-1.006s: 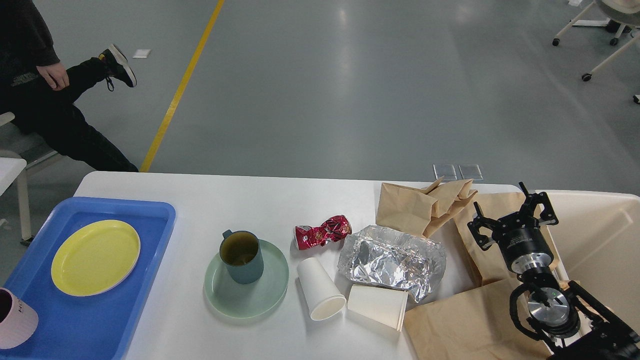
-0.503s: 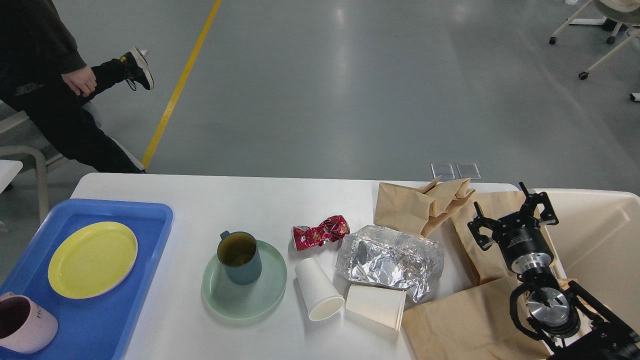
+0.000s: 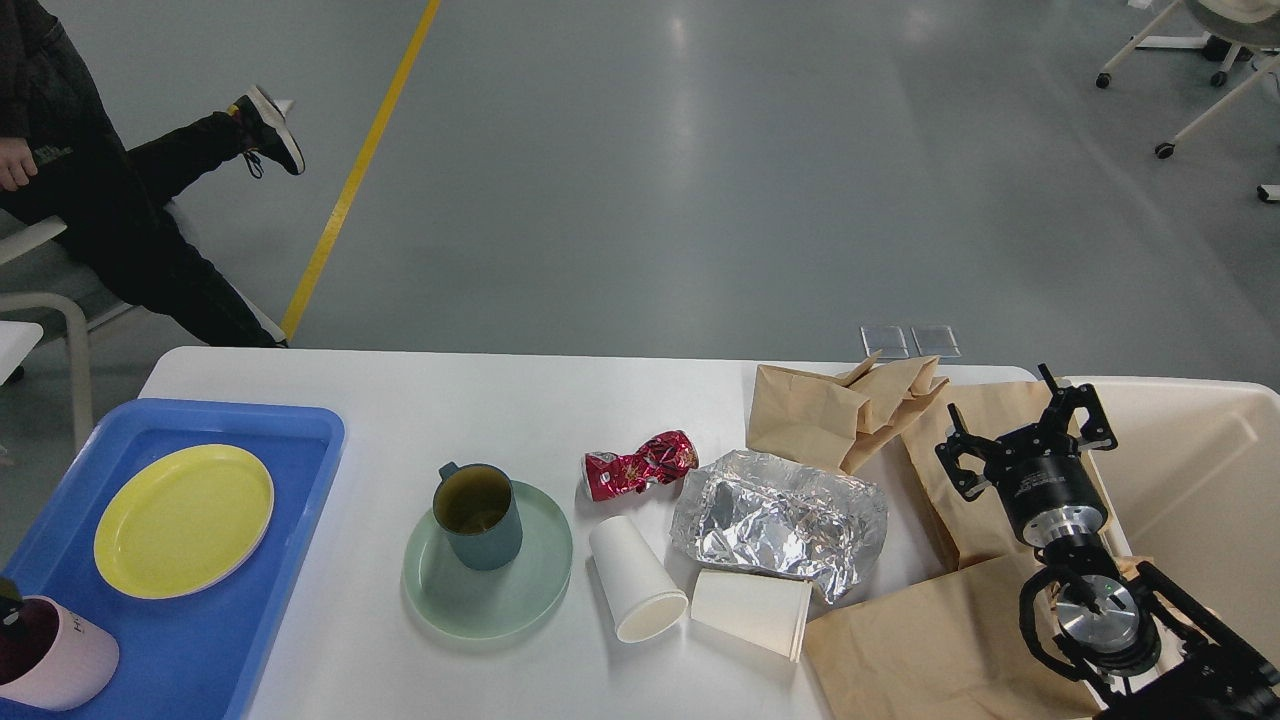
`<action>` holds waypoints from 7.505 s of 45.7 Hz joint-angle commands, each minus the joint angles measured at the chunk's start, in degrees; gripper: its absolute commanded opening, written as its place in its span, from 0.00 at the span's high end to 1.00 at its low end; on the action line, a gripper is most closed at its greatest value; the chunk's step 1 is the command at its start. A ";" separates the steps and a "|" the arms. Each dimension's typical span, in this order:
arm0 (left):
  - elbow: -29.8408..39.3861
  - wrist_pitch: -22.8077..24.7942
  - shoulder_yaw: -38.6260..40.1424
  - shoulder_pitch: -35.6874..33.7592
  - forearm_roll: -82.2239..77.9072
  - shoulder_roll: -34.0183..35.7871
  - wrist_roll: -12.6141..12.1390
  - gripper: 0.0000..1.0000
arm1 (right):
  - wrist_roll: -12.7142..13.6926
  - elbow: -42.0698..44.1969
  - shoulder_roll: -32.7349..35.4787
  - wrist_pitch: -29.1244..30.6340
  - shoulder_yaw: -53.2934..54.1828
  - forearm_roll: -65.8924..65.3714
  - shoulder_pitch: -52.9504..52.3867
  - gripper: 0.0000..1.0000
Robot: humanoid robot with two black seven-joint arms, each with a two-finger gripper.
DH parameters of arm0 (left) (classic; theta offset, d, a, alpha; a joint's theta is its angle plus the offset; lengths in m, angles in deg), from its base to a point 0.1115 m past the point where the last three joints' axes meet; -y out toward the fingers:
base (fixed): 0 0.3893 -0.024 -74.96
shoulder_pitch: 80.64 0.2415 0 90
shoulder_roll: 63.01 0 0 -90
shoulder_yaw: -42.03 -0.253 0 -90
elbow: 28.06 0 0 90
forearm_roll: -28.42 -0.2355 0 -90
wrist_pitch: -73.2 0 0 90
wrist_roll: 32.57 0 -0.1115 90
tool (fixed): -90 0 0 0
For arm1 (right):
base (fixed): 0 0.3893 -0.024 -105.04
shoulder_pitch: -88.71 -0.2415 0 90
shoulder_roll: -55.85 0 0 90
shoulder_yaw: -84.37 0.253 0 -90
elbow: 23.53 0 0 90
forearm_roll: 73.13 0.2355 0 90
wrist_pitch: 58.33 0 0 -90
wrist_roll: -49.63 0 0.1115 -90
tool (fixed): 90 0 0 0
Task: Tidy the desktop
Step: 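Open the left gripper and withdraw it from the pink cup, then move the left gripper to the dark teal mug on the green plate, then grasp the dark teal mug with the left gripper, then lift the teal mug and carry it over the blue tray, then lower the teal mug into the tray beside the pink cup and release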
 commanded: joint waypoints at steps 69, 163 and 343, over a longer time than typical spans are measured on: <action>57.46 5.72 -35.27 -90.77 39.93 -49.93 -1.14 0.04 | 0.00 0.00 0.00 0.00 0.00 0.00 0.00 0.00; 27.84 -35.50 -24.46 -25.20 50.22 -55.11 -1.40 0.41 | 0.00 -0.09 0.00 0.00 0.00 0.00 0.00 0.00; 25.20 -19.60 -21.03 -19.40 -8.58 -11.70 3.52 1.00 | 0.00 0.00 0.00 0.00 0.00 0.00 0.00 0.00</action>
